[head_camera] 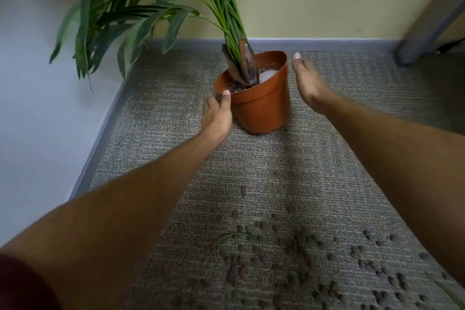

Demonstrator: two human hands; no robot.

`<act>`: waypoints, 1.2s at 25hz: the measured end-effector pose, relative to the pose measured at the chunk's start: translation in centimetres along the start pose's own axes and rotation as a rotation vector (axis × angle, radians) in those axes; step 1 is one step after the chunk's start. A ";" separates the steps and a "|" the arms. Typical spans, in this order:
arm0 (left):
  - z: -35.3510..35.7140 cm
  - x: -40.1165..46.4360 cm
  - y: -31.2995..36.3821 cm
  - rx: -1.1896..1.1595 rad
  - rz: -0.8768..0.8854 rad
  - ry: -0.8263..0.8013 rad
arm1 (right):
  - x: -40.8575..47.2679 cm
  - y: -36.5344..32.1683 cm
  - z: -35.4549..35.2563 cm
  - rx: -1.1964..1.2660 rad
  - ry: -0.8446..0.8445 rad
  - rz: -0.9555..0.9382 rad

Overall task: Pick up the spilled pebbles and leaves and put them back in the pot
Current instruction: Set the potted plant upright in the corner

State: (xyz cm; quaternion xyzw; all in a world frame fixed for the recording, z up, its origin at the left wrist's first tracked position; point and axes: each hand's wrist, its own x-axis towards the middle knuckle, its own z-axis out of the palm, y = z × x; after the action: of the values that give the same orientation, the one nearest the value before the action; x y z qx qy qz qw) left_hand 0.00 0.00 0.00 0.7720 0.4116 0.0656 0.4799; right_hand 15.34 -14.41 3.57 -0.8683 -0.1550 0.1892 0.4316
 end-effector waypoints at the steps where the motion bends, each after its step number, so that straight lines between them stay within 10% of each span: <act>1: 0.4 0.4 -0.1 -0.057 -0.030 0.019 | 0.2 -0.3 0.6 0.084 -0.008 -0.019; 13: 4.2 1.7 1.8 -0.719 -0.173 0.073 | -0.5 -1.3 1.1 0.198 -0.166 0.050; 30: 4.3 1.7 -1.6 -0.728 0.093 -0.183 | -6.0 7.1 2.1 0.475 -0.242 0.068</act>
State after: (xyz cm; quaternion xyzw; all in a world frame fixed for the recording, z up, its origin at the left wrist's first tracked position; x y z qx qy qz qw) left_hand 2.36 -1.49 -4.03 0.5714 0.2812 0.1602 0.7541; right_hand 9.78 -19.63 -2.16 -0.7185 -0.1274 0.3370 0.5949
